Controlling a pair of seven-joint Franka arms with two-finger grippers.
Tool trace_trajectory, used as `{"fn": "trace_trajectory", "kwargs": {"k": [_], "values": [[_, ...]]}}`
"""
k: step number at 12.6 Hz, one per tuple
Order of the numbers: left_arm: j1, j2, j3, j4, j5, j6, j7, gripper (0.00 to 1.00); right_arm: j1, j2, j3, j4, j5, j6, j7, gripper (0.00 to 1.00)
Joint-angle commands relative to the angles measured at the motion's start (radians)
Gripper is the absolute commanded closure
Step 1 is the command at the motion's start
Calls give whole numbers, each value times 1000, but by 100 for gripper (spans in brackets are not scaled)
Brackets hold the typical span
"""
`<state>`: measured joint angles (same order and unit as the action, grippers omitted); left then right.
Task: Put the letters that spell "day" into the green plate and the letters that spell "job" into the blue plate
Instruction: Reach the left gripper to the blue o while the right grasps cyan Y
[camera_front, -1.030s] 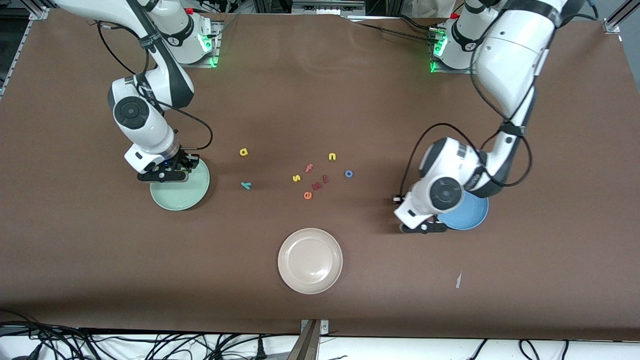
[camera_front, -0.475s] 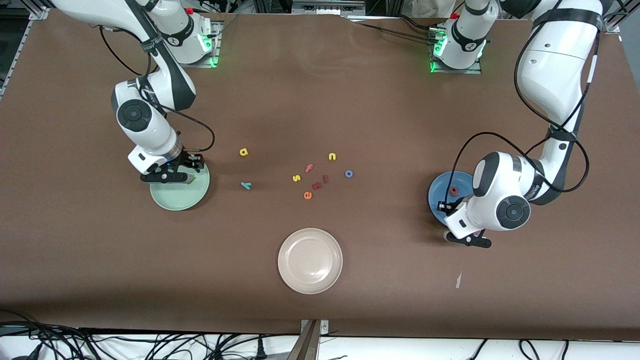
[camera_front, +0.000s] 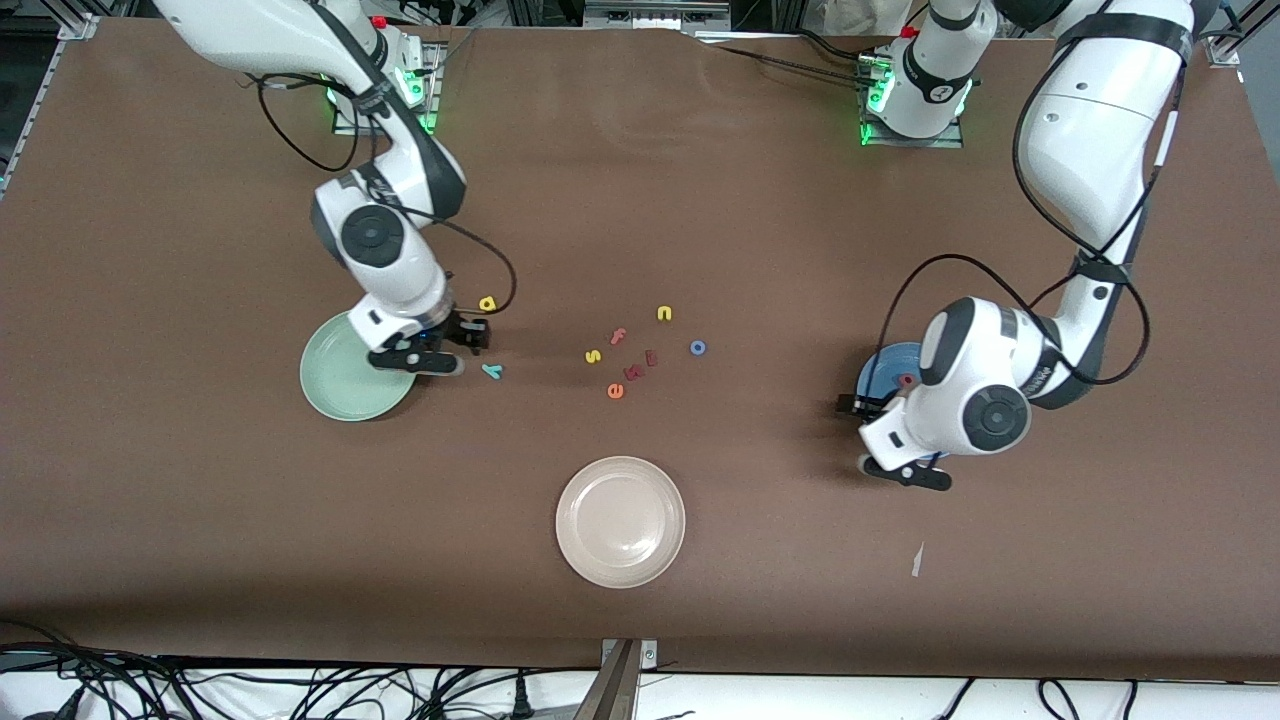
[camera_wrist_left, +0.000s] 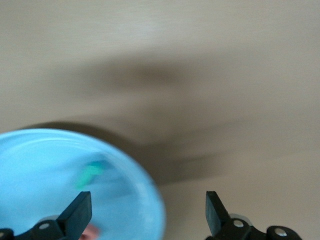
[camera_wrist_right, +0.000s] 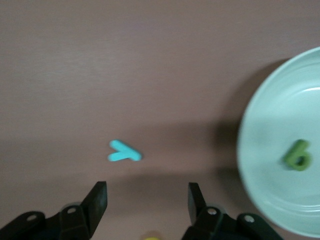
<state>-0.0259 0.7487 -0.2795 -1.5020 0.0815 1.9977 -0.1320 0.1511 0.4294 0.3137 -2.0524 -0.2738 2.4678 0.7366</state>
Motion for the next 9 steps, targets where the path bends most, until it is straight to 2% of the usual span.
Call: {"fn": "trace_trajectory", "kwargs": {"k": [1, 3, 5, 7, 9], "values": [[-43, -22, -59, -4, -6, -11, -203, 0, 86, 75, -51, 92, 2, -7, 73, 26], [-115, -14, -63, -4, -3, 0, -338, 0, 93, 81, -62, 92, -4, -4, 66, 26], [-152, -8, -64, -20, -8, 73, -383, 0, 91, 97, -67, 92, -11, 0, 64, 26], [-227, 17, -64, -12, -3, 104, -541, 0, 91, 123, -74, 87, -15, 52, 70, 26], [-272, 46, -63, -18, 1, 176, -619, 0, 91, 129, -79, 84, -15, 68, 72, 26]]}}
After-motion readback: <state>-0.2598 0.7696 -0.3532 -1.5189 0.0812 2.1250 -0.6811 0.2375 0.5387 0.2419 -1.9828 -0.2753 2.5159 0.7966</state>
